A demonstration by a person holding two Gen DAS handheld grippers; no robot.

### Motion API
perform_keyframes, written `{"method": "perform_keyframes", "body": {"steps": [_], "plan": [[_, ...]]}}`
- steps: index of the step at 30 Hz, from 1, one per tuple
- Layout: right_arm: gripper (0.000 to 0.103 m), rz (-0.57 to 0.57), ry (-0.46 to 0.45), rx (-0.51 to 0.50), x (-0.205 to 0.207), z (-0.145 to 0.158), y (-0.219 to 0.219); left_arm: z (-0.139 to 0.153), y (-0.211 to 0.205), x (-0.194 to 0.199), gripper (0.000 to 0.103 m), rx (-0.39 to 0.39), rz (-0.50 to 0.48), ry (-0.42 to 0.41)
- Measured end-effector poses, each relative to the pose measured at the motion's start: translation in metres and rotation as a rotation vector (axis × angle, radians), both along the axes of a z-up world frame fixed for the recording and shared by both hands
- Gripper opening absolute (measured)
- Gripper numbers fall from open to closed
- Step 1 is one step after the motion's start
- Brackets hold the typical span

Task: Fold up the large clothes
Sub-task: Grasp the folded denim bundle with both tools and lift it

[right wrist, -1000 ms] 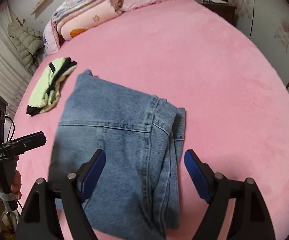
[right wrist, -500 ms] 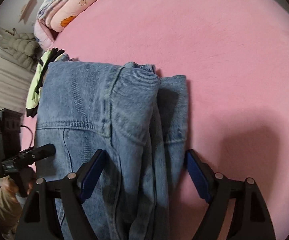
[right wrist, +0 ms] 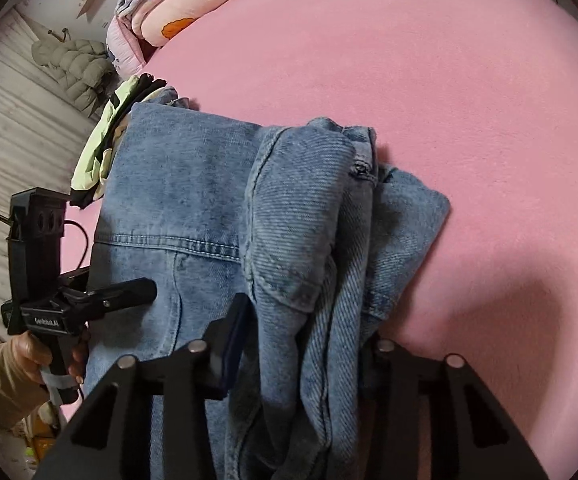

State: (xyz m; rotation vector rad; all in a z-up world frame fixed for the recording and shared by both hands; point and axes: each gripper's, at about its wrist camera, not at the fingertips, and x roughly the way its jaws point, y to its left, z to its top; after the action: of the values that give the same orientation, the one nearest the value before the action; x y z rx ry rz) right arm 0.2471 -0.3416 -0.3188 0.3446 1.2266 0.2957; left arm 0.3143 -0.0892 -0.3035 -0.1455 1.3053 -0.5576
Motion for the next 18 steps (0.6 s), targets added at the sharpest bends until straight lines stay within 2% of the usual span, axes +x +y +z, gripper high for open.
{"method": "perform_keyframes", "body": {"steps": [4, 6, 11, 15, 18], "plan": [[0.025, -0.002, -0.055, -0.100, -0.010, 0.019, 0.014, 0.031, -0.016, -0.022, 0.063, 0.097, 0.015, -0.108], [0.023, -0.014, -0.080, -0.136, -0.016, 0.033, 0.021, 0.046, -0.017, -0.033, 0.058, 0.102, 0.039, -0.143], [0.021, -0.036, -0.160, -0.178, -0.046, 0.081, 0.035, 0.094, -0.005, -0.071, 0.054, 0.073, 0.041, -0.218], [0.021, -0.031, -0.196, -0.182, -0.079, 0.120, 0.059, 0.126, 0.039, -0.104, 0.053, 0.024, 0.037, -0.167], [0.021, -0.002, -0.195, -0.177, -0.099, 0.141, 0.090, 0.145, 0.071, -0.122, 0.053, 0.026, 0.042, -0.144]]}}
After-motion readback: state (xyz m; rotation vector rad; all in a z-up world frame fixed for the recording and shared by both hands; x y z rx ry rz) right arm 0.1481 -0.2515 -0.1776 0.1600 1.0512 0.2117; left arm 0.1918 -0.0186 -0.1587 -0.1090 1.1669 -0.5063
